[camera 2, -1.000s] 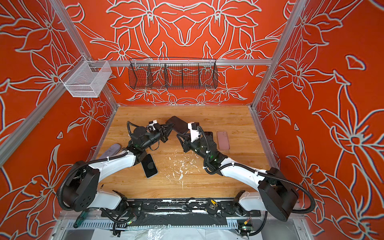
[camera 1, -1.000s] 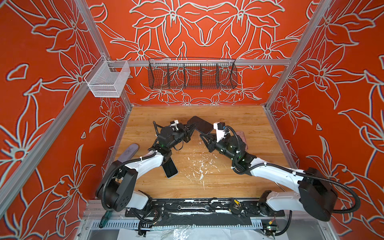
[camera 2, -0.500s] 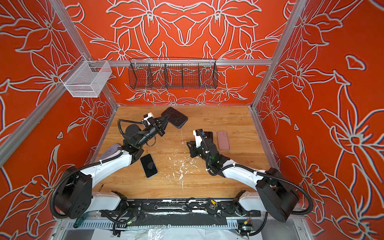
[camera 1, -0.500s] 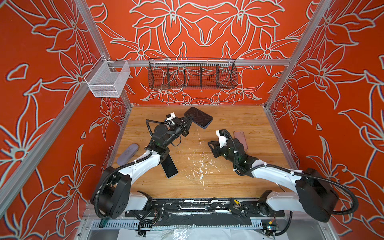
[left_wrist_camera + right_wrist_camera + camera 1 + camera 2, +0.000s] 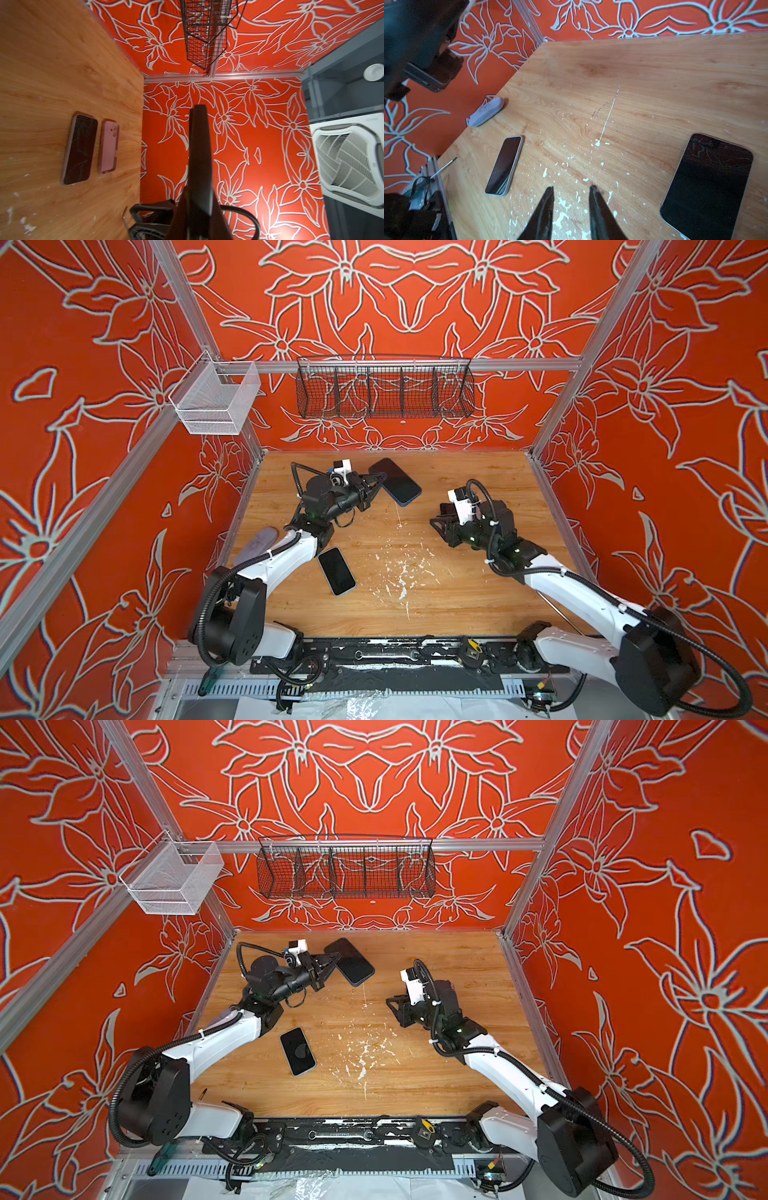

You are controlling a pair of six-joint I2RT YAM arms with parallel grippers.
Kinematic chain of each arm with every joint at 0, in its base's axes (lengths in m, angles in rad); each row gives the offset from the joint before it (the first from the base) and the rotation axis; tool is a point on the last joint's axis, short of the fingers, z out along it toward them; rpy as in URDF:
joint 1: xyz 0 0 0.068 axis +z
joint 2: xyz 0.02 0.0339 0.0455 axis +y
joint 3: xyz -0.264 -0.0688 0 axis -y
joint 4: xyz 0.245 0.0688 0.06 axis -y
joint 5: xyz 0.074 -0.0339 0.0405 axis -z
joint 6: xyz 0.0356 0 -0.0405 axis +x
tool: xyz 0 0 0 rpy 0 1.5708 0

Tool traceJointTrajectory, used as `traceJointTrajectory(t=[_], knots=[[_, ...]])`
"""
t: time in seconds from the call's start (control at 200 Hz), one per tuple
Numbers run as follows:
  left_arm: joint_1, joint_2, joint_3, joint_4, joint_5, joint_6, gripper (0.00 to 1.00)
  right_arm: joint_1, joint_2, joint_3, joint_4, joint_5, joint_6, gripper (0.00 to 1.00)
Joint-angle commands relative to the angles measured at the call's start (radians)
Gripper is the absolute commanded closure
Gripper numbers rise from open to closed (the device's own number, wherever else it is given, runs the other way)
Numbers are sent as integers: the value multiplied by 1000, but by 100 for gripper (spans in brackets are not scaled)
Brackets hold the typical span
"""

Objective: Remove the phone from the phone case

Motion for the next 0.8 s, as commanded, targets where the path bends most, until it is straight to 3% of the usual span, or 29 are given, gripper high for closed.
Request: traceJointTrajectory(t=[0.0,0.15,0.235,0.55,0.796], knots=[[2,-61,114,-312,79,346,100,-34,-20,85,-193,-74,-133,63],[29,-77,217,-584,61,614,100,-105,-33,155,-283,-96,-205,59],[43,-75,264,-719,59,750,100,-152,-33,173,-296,-154,-185,58],[88,-66,324,-969,126,1019,100,-191,-38,176,-294,-173,-188,53],[90,-22,349,-988,272,1089,100,-196,-4,208,-314,-267,-205,41]])
